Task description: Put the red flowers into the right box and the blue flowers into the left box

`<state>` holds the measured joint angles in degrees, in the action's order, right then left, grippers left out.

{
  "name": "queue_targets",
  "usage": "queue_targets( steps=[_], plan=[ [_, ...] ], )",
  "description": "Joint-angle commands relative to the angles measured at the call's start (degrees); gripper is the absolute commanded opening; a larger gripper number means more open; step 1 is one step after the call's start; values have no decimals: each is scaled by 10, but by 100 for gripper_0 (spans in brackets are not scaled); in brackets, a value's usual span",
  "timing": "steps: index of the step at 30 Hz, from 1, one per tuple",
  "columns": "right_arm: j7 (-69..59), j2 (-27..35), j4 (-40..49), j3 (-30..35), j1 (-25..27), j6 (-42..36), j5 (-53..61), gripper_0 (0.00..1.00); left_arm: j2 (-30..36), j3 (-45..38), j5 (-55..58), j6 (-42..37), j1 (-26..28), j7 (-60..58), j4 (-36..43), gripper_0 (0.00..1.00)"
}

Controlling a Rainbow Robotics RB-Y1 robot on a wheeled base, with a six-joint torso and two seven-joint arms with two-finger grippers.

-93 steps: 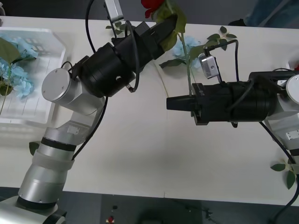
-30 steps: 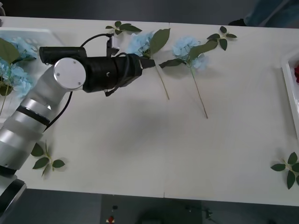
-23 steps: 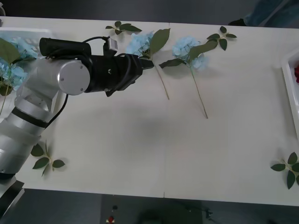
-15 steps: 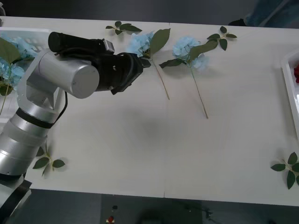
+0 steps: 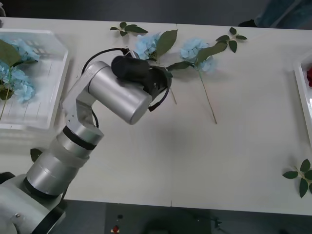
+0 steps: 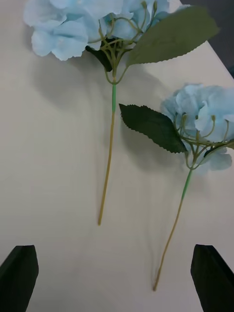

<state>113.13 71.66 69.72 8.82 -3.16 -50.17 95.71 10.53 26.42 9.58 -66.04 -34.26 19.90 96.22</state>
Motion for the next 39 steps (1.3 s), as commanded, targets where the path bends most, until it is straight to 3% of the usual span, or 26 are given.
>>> queue_targets(
  steps=[1,10,15,28,39],
  plan=[
    [0,-19,53,1,-5,-31,58,100,-12,35,-47,10,-21,-38,-24,90],
    [-22,-111,177,-3,-33,-27,-26,100,-24,75,-103,60,-40,-36,-113,91],
    [-34,-158,189,-59,-109,-27,-97,100,-29,84,-120,112,-58,-32,-166,90],
    [-245,-297,93,-254,-363,-25,-355,100,-31,83,-169,217,-81,-26,-252,90],
    [-345,-411,-47,-347,-461,3,-539,100,-32,84,-130,261,-103,48,-292,90]
  ],
)
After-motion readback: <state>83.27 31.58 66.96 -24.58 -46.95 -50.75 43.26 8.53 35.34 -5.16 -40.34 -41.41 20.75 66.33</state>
